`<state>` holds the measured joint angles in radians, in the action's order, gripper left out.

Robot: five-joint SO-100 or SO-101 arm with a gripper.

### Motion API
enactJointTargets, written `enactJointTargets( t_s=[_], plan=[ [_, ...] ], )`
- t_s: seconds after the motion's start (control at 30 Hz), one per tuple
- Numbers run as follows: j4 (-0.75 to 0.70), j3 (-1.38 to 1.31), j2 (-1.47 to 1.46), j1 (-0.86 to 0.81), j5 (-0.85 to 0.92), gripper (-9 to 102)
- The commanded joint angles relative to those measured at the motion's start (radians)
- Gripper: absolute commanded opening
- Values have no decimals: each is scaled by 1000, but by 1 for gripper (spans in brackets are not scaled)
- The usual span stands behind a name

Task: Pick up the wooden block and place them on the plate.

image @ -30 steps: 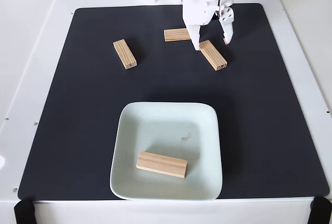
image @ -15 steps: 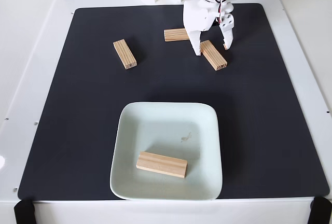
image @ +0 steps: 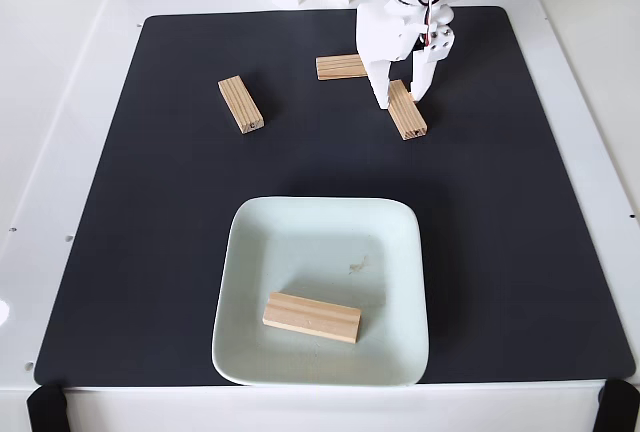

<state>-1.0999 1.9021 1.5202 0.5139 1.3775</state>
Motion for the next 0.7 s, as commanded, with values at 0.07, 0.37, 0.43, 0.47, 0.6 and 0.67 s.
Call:
enactJointTargets(
  t_s=[0.07, 0.37, 0.43, 0.47, 0.6, 0.67],
  plan=[
    [6, -21, 67, -5, -2, 0],
    [6, 137, 405, 49, -121, 0],
    [6, 195, 488, 69, -155, 0],
    [6, 225, 531, 75, -181, 0],
    [8, 339, 699, 84, -304, 0],
    [8, 396, 782, 86, -354, 0]
  ],
)
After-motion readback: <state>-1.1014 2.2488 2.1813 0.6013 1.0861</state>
